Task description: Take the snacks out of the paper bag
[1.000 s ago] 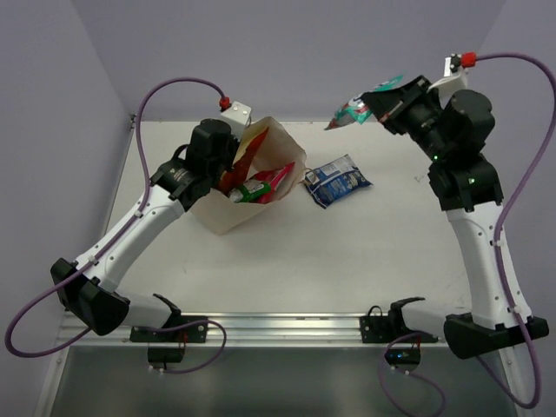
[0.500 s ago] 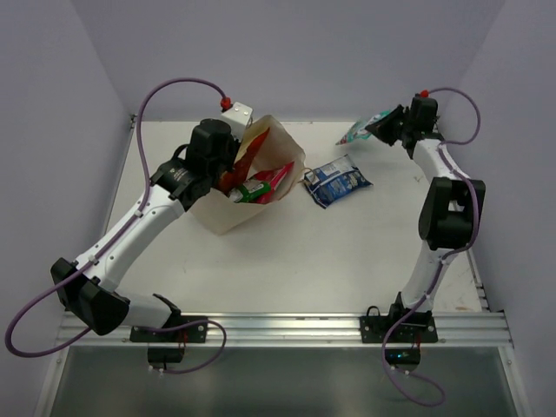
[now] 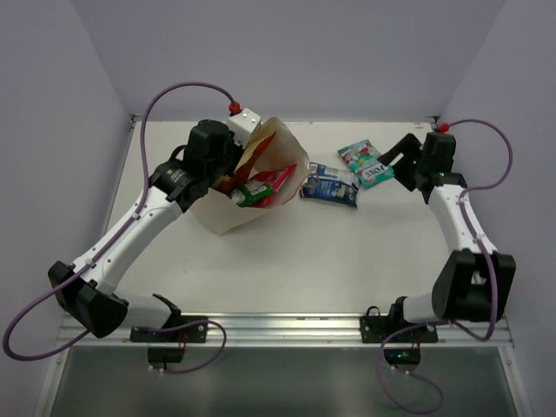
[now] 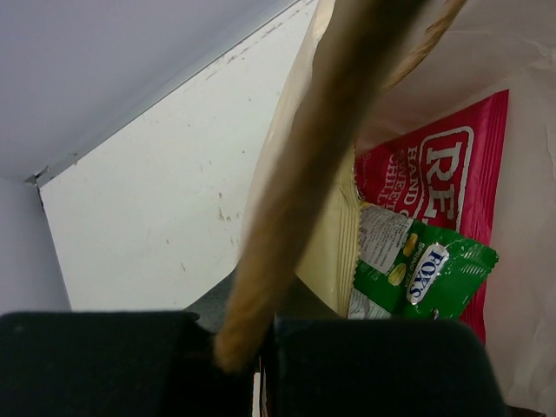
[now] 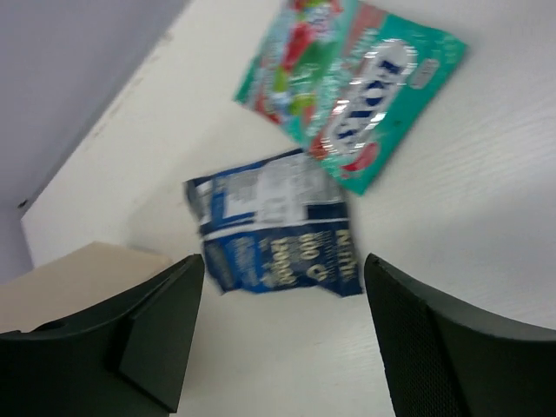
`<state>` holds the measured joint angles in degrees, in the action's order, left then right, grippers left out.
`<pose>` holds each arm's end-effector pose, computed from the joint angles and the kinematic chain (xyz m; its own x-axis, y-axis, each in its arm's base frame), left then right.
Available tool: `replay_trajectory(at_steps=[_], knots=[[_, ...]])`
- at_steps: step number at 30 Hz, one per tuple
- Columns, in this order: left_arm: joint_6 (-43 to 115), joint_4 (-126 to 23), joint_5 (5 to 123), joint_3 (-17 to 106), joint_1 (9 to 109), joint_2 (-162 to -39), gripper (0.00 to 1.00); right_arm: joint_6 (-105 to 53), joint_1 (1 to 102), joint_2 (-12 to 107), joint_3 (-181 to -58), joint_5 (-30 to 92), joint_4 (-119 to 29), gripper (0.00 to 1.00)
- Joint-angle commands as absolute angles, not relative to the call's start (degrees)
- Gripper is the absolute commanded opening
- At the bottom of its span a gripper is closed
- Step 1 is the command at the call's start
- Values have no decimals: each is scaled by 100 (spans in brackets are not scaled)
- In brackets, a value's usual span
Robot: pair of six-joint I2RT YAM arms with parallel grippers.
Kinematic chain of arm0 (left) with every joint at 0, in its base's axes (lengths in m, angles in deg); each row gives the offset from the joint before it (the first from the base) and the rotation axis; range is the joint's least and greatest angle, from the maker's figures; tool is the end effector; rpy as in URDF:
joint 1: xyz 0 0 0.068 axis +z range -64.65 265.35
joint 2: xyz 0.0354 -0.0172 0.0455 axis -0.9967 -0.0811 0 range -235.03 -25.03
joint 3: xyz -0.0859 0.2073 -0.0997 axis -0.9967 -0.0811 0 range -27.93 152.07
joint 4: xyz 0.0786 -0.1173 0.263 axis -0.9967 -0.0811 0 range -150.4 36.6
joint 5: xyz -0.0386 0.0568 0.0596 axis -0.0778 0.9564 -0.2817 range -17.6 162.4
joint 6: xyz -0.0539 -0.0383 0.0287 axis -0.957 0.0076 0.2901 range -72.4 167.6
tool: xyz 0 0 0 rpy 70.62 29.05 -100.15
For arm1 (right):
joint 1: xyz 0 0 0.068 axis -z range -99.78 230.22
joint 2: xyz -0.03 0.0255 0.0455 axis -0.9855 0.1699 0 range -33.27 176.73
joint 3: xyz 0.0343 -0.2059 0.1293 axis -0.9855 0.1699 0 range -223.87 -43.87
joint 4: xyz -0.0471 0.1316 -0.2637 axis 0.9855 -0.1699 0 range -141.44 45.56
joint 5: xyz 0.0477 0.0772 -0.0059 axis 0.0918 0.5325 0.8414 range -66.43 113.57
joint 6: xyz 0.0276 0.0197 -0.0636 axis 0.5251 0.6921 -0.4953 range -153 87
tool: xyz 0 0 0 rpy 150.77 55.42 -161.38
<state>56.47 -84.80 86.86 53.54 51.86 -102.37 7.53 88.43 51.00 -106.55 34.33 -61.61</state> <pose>0.3123 -0.1887 0.3635 -0.3238 0.3930 -0.8606 0.4039 0.8800 0.2499 0.3838 -0.0442 0.2162 -0.4735 0.7134 -0.5166 0.3998 0.6967 0.5956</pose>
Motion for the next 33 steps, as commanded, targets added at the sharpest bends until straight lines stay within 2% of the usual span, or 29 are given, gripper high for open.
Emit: replay_trajectory(at_steps=[1,7,13,16,21,26,33], knots=[[6008,-8293,8287,5442,5169,-9991,0,304,7825,3944,-11092,2973,-6754,77],[6044,-8267,8059,5451,5169,-9974,0,522,5838,3616,-12138,2542,-7326,74],[5877,-8231,7899,5442,4976,-10035,0,962,4439,4300,-12833,2253,-7405,72],[5711,-8188,7952,5355,4809,-10053,0,1181,4077,4670,-12817,2094,-7502,72],[5367,-8029,8215,5135,4449,-10096,0,2042,3847,4820,-11781,2138,-7371,71],[5059,-7906,8506,4889,4281,-10079,0,2535,3812,4487,-10761,1892,-7037,72],[4910,-7766,8383,4529,4237,-9886,0,2781,3803,4565,-10382,1865,-6264,73]])
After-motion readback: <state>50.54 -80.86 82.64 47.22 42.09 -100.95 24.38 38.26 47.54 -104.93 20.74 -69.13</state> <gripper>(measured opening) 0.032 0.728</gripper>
